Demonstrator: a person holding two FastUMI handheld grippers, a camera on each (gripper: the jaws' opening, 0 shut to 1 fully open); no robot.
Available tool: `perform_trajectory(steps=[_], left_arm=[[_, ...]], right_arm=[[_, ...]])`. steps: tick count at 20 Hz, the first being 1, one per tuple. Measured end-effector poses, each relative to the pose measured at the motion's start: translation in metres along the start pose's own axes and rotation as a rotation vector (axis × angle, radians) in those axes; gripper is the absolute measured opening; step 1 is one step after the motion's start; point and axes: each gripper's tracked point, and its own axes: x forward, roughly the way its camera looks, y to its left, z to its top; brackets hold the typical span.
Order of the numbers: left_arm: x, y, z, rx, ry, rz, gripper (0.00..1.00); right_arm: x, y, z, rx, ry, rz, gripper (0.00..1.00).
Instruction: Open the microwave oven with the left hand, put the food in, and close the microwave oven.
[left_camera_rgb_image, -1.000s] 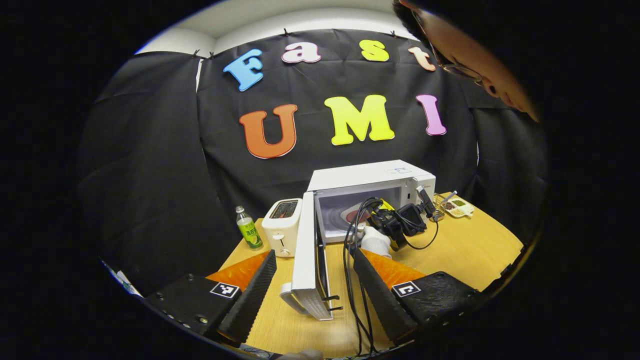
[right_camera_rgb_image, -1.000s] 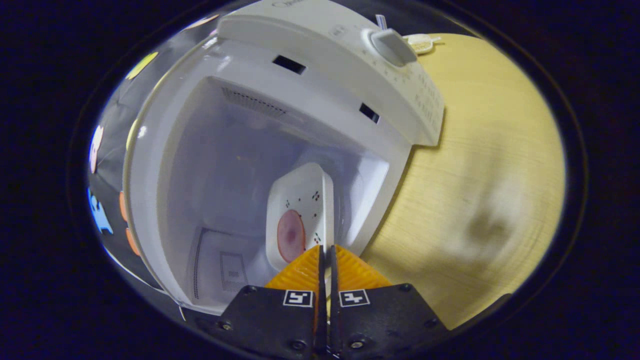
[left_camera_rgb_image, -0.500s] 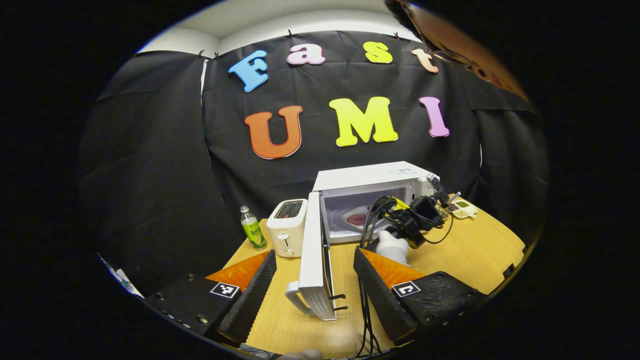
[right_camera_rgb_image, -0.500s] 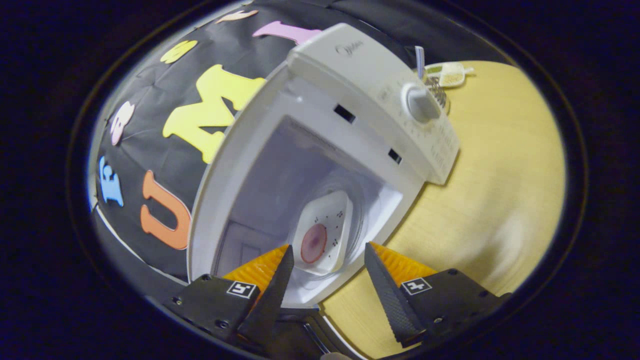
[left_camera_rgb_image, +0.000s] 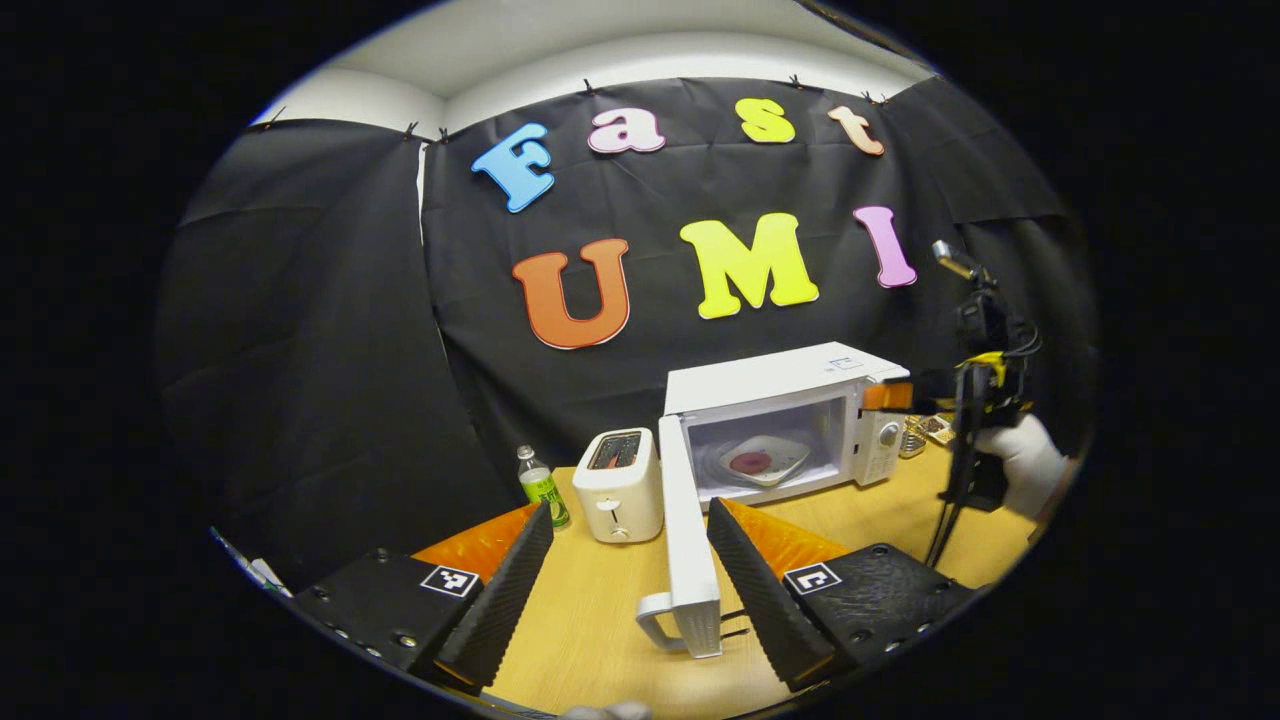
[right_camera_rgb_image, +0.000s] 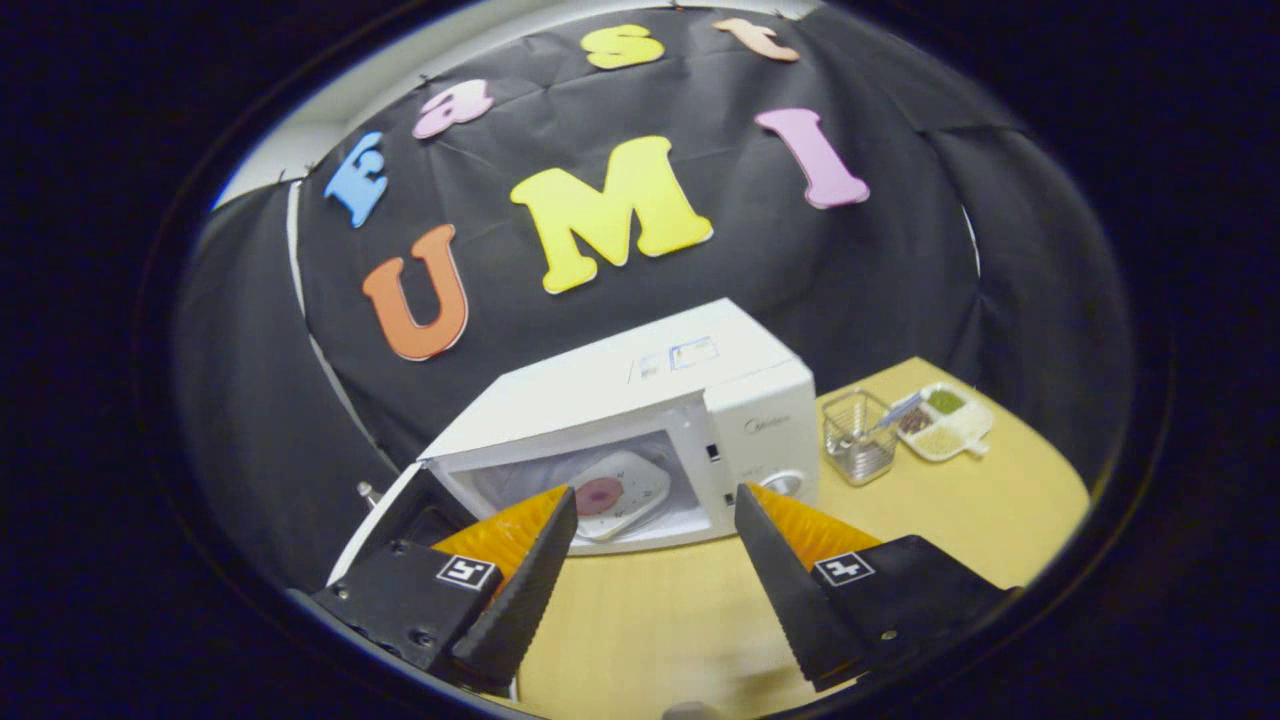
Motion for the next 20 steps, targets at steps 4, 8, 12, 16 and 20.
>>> perform_trajectory(steps=[4,8,12,16,20], left_arm=[[0.008,0.027,-0.017,-0.035,0.012,0.039,0.95],[0.022,0.053,-0.064,-0.157,0.045,0.085,0.28],[0.037,0.049,-0.117,-0.194,0.098,0.055,0.0],[0.054,0.033,-0.143,-0.176,0.129,-0.018,0.0],[0.06,0.016,-0.142,-0.174,0.109,-0.087,0.0]], right_arm=[[-0.072,-0.036,0.044,-0.087,-0.014,-0.032,1.0],[-0.121,-0.059,0.078,-0.135,-0.007,-0.04,1.0],[-0.163,-0.072,0.118,-0.161,-0.091,-0.109,1.0],[-0.192,-0.068,0.143,-0.186,-0.167,-0.149,1.0],[-0.206,-0.057,0.148,-0.194,-0.185,-0.15,1.0]])
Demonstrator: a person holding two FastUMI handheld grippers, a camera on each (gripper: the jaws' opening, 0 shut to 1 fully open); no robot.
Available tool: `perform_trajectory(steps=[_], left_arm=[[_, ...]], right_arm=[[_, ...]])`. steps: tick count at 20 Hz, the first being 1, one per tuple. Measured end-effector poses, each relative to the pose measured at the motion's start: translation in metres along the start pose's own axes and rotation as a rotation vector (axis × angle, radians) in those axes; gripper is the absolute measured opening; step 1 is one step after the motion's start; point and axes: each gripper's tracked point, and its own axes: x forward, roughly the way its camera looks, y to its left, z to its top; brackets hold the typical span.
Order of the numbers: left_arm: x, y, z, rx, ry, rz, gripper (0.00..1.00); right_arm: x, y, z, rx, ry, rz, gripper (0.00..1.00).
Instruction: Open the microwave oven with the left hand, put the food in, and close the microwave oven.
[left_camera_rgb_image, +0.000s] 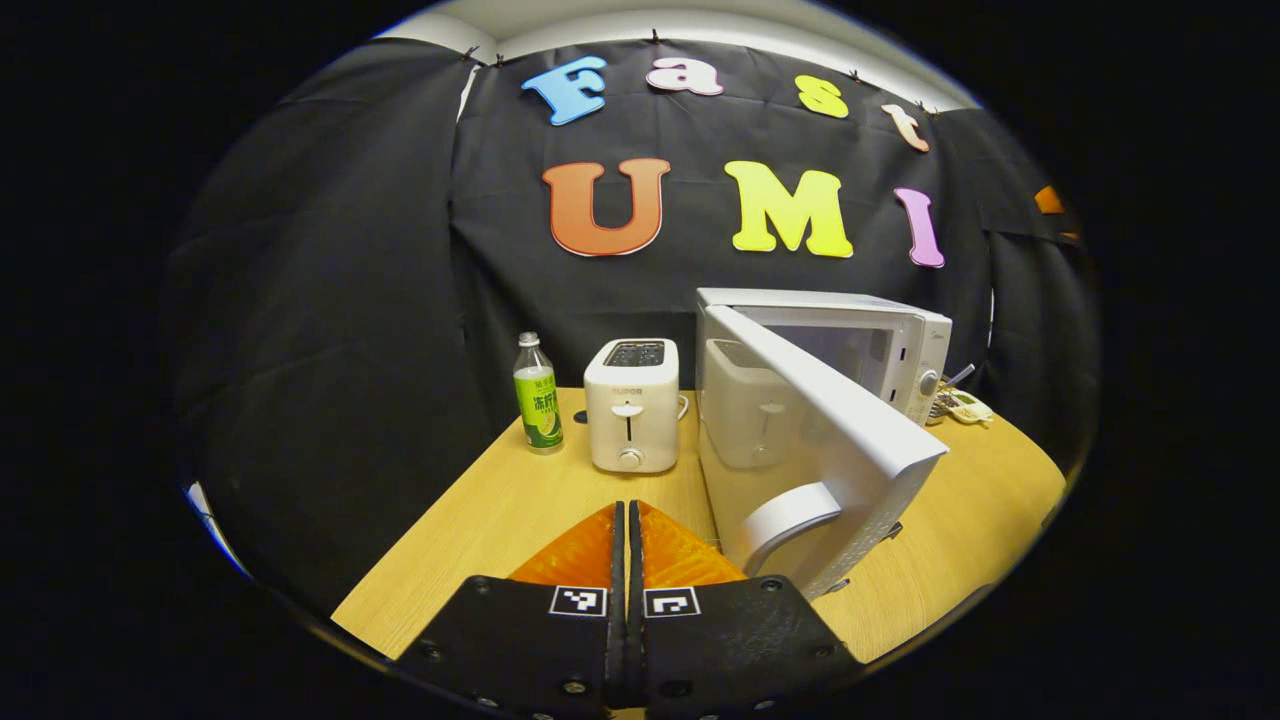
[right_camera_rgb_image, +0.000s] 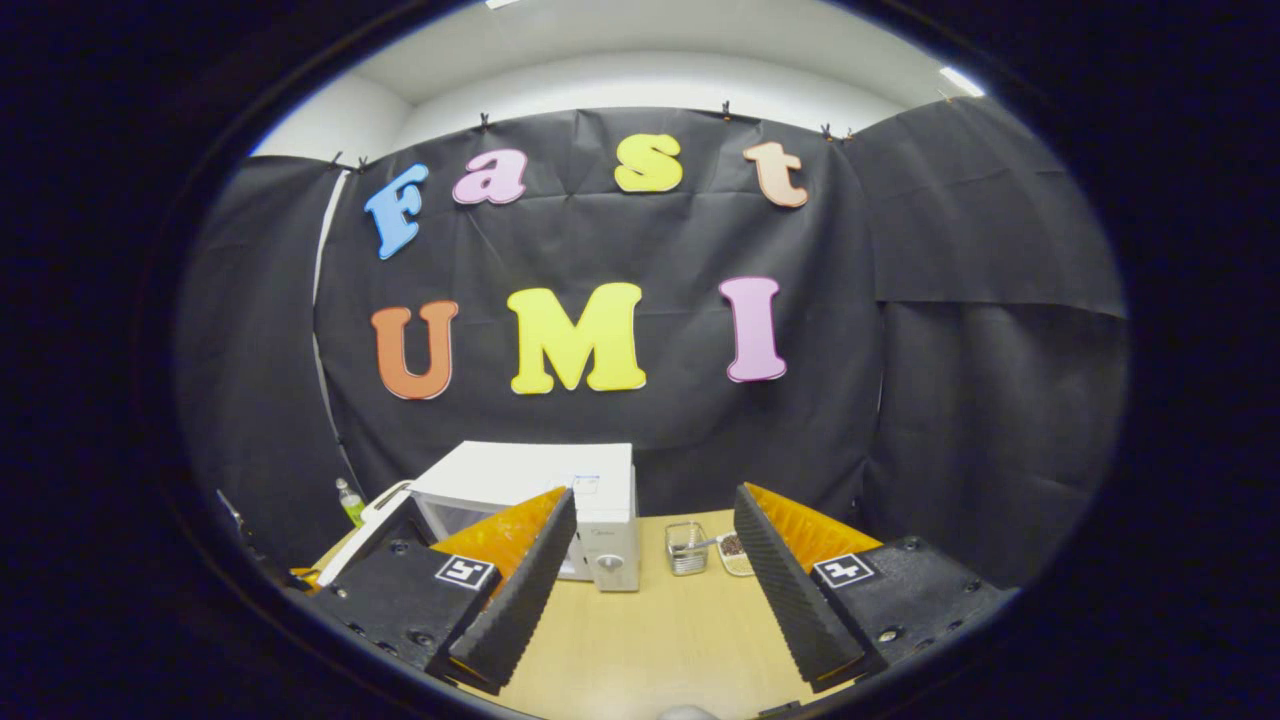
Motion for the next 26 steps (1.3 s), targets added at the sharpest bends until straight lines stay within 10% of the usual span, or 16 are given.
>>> perform_trajectory(steps=[10,26], left_arm=[[0.005,-0.099,0.007,0.077,-0.057,-0.19,0.1],[0.107,-0.311,0.047,0.015,-0.064,-0.486,0.0]], right_arm=[[-0.012,-0.026,0.02,-0.009,0.008,-0.047,0.92],[-0.04,-0.122,0.027,0.002,0.034,-0.254,0.92]])
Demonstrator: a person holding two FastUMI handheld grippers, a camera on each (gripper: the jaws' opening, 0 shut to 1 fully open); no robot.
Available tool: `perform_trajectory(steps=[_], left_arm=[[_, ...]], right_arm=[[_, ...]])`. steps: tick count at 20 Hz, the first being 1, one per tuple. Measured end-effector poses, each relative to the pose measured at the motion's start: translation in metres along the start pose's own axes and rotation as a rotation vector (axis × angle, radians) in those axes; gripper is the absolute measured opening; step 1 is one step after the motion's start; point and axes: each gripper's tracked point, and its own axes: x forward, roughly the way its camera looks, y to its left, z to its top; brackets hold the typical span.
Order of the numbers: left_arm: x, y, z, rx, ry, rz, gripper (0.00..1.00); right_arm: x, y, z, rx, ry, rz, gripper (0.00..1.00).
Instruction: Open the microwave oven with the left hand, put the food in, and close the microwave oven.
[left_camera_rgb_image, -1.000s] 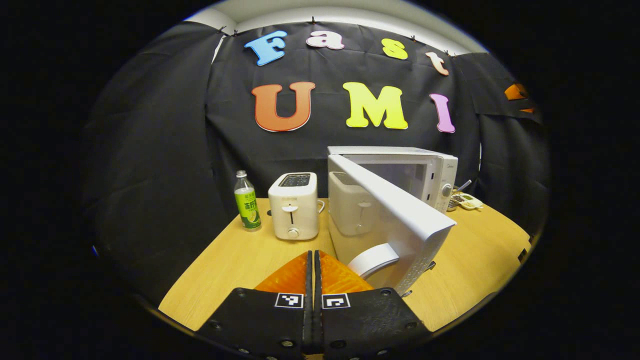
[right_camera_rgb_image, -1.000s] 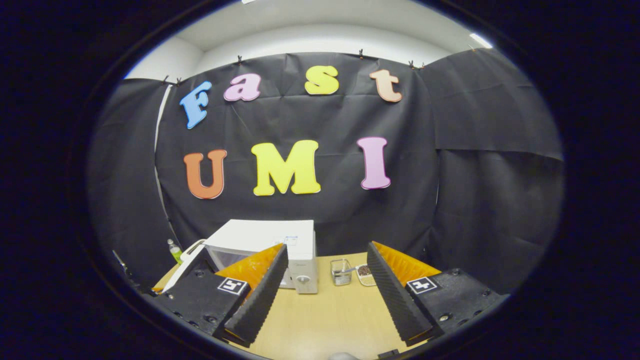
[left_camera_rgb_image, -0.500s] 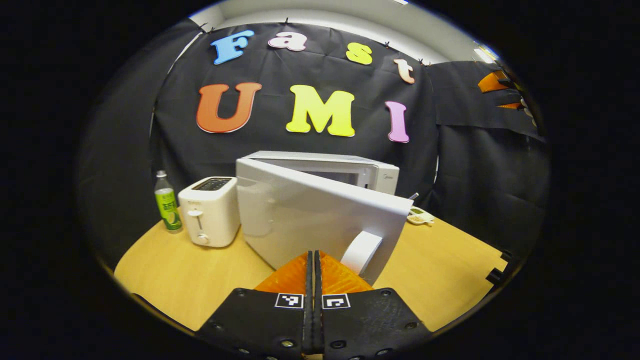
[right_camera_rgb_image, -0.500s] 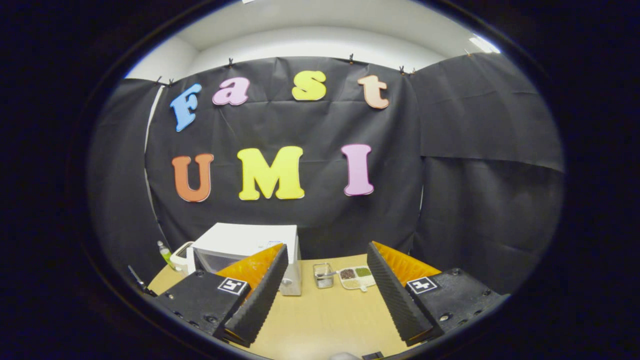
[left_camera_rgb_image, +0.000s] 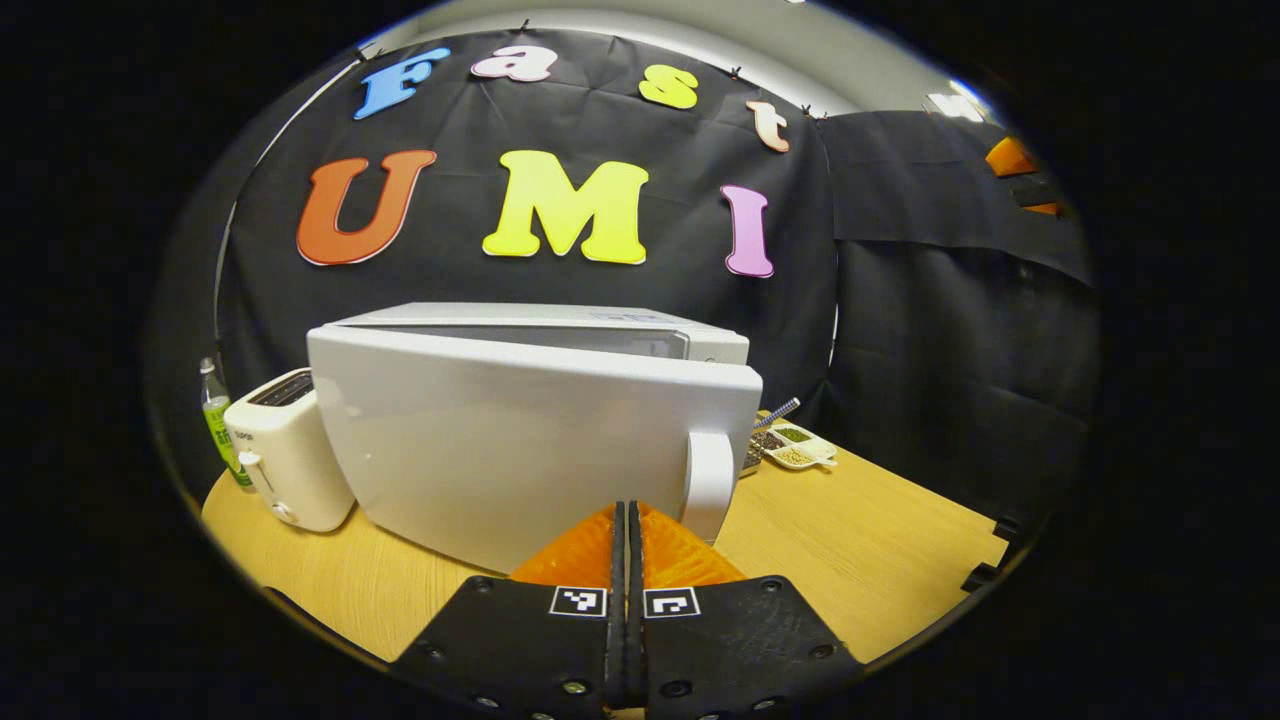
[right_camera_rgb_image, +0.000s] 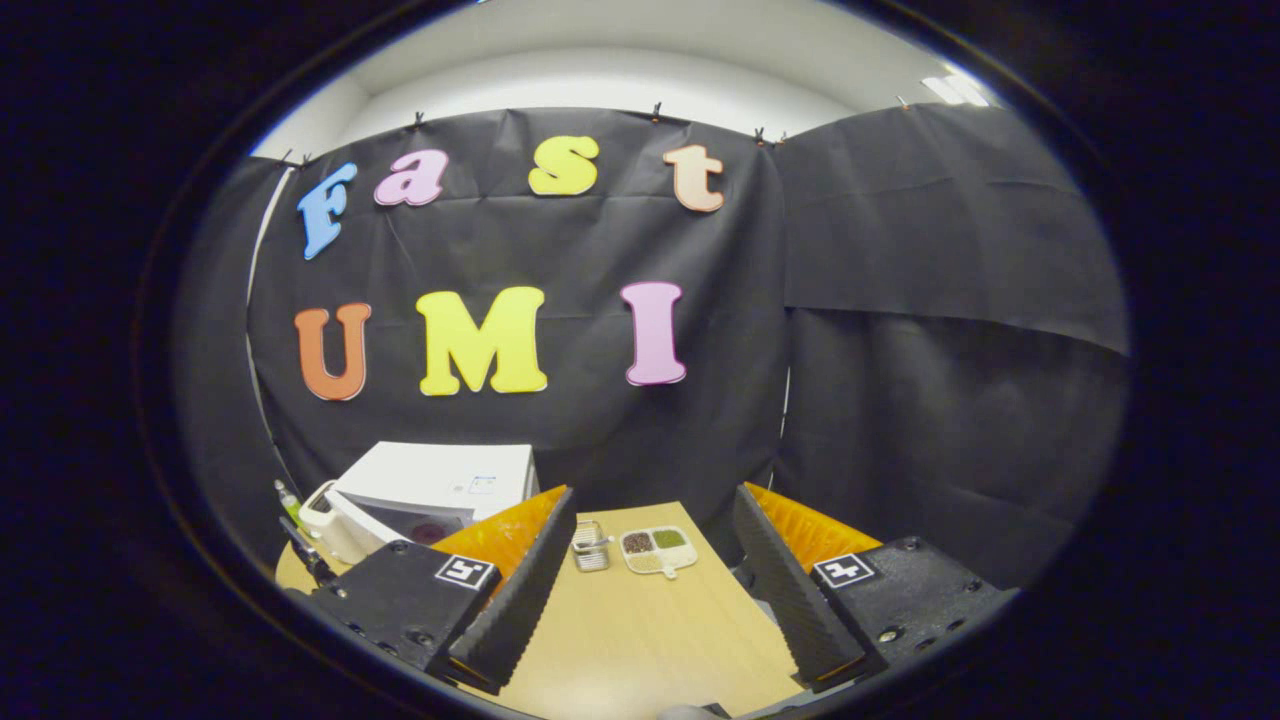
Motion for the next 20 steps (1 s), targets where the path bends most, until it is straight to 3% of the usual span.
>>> perform_trajectory(steps=[3,4,13,18,19,20], left_arm=[[0.031,-0.009,0.012,0.009,-0.01,-0.015,0.0],[0.042,-0.006,0.017,0.022,-0.014,-0.004,0.0],[0.121,0.005,0.044,0.034,-0.011,0.033,0.0],[0.119,0.005,0.044,0.033,-0.007,0.045,0.0],[0.119,0.004,0.044,0.03,-0.006,0.045,0.0],[0.119,0.005,0.044,0.029,-0.004,0.046,0.0]], right_arm=[[0.002,-0.016,-0.004,0.004,0.006,-0.039,0.92],[0.002,-0.021,-0.005,0.01,0.009,-0.048,1.0],[0.01,-0.044,-0.015,0.047,0.044,-0.09,1.0],[0.012,-0.042,-0.019,0.058,0.055,-0.08,1.0],[0.012,-0.042,-0.019,0.058,0.057,-0.079,0.92],[0.012,-0.042,-0.019,0.058,0.054,-0.079,1.0]])
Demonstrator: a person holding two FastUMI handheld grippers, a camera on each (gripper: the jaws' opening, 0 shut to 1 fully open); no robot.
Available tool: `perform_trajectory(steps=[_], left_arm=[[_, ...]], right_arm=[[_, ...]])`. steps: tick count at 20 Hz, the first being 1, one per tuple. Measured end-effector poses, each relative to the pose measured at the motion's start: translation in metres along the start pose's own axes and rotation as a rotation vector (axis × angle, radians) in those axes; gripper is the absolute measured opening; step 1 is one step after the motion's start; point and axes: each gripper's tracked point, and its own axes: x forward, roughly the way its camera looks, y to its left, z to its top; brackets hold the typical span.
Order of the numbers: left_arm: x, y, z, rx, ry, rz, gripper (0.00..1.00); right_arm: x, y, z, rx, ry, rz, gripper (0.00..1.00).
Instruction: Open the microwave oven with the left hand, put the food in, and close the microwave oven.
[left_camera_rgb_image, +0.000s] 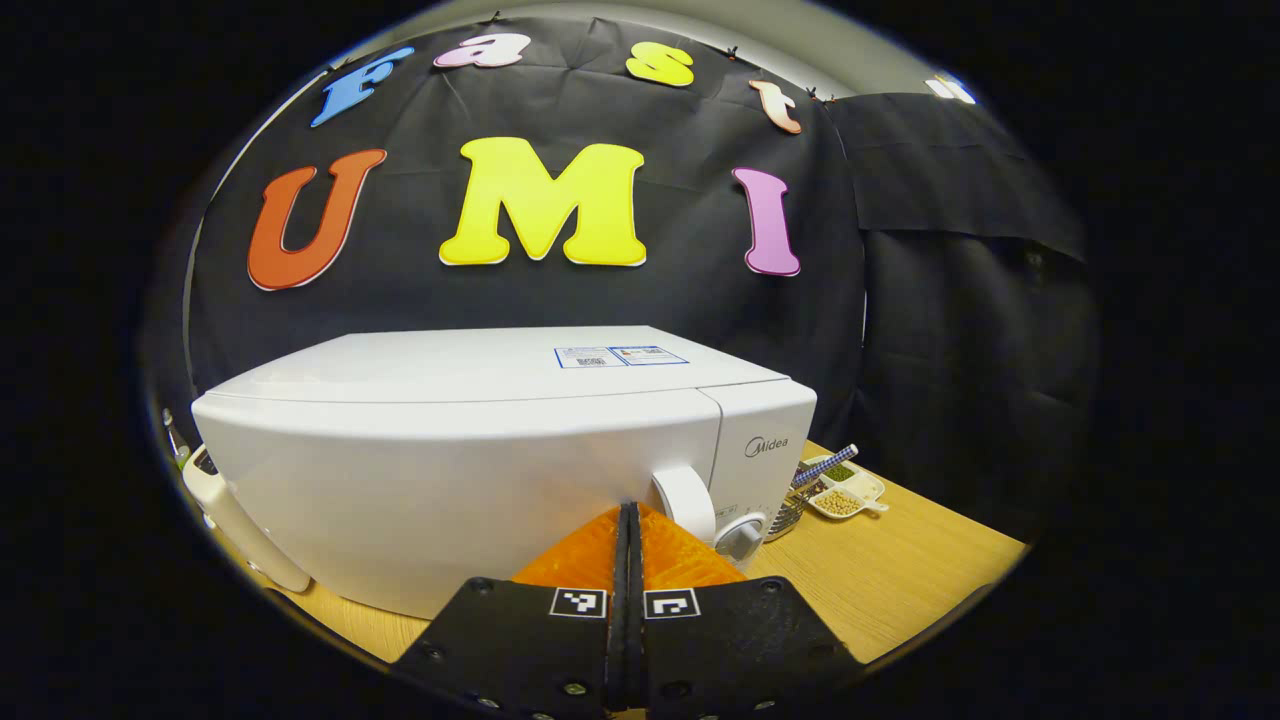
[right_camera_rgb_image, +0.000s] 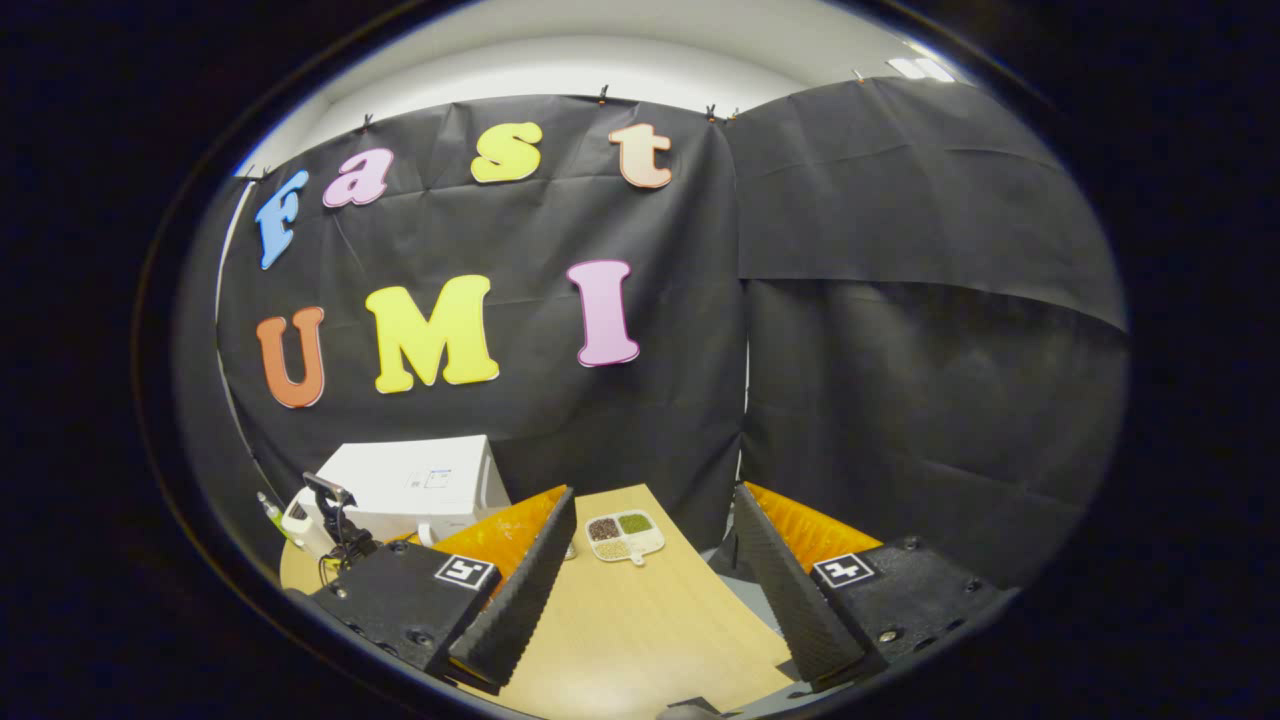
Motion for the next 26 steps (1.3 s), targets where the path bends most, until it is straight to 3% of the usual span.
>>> perform_trajectory(steps=[1,2,4,5,7,8,9,10,11,12,13,15,16,17,19,20,21,22,23,24,26], left_arm=[[0.0,0.0,0.0,-0.004,0.001,0.001,0.0],[0.0,0.0,0.0,-0.007,0.002,0.003,0.0],[0.0,0.0,0.0,-0.012,0.007,0.006,0.0],[-0.001,0.0,-0.001,-0.012,0.013,0.005,0.0],[-0.005,0.002,-0.008,0.002,0.047,0.024,0.0],[-0.014,0.005,-0.014,0.011,0.069,0.048,0.0],[-0.023,0.01,-0.021,0.011,0.084,0.076,0.0],[-0.035,0.014,-0.028,0.012,0.105,0.101,0.0],[-0.046,0.017,-0.042,0.013,0.135,0.122,0.0],[-0.06,0.015,-0.059,0.001,0.175,0.122,0.03],[-0.072,0.011,-0.077,-0.013,0.211,0.121,0.34],[-0.1,0.01,-0.104,-0.001,0.251,0.133,0.95],[-0.114,0.008,-0.111,0.005,0.264,0.132,0.95],[-0.127,0.007,-0.113,0.005,0.265,0.134,0.95],[-0.15,0.007,-0.096,-0.015,0.228,0.143,0.95],[-0.163,0.007,-0.082,-0.027,0.201,0.147,0.95],[-0.176,0.007,-0.067,-0.041,0.174,0.152,0.95],[-0.19,0.01,-0.048,-0.049,0.136,0.164,0.95],[-0.203,0.013,-0.028,-0.055,0.098,0.176,0.95],[-0.217,0.014,-0.006,-0.063,0.056,0.181,0.94],[-0.243,0.013,0.031,-0.051,-0.021,0.171,0.94]], right_arm=[[-0.001,0.0,0.0,0.004,-0.002,0.002,0.92],[-0.002,0.0,-0.001,0.007,0.0,0.004,1.0],[-0.004,0.0,-0.003,0.019,0.001,0.009,1.0],[-0.005,0.0,-0.004,0.024,0.003,0.011,0.92],[-0.007,0.001,-0.005,0.025,0.001,0.013,0.92],[-0.009,-0.001,-0.006,0.019,-0.002,0.012,1.0],[-0.011,0.0,-0.004,0.017,-0.009,0.016,0.92],[-0.013,0.002,-0.004,0.017,-0.012,0.021,1.0],[-0.015,0.003,-0.003,0.015,-0.015,0.025,0.92],[-0.014,0.006,-0.005,0.014,-0.017,0.03,1.0],[-0.014,0.01,-0.007,0.013,-0.015,0.039,0.92],[-0.012,0.019,-0.013,0.015,-0.011,0.054,0.92],[-0.012,0.026,-0.016,0.016,-0.006,0.068,0.92],[-0.012,0.033,-0.02,0.015,0.002,0.082,1.0],[-0.01,0.049,-0.027,0.01,0.016,0.118,1.0],[-0.01,0.058,-0.029,0.008,0.02,0.136,1.0],[-0.009,0.066,-0.03,0.006,0.021,0.153,0.92],[-0.008,0.075,-0.033,0.004,0.024,0.171,1.0],[-0.009,0.085,-0.033,0.004,0.022,0.19,1.0],[-0.009,0.096,-0.036,0.007,0.025,0.212,0.92],[-0.01,0.114,-0.036,0.004,0.025,0.25,0.92]])
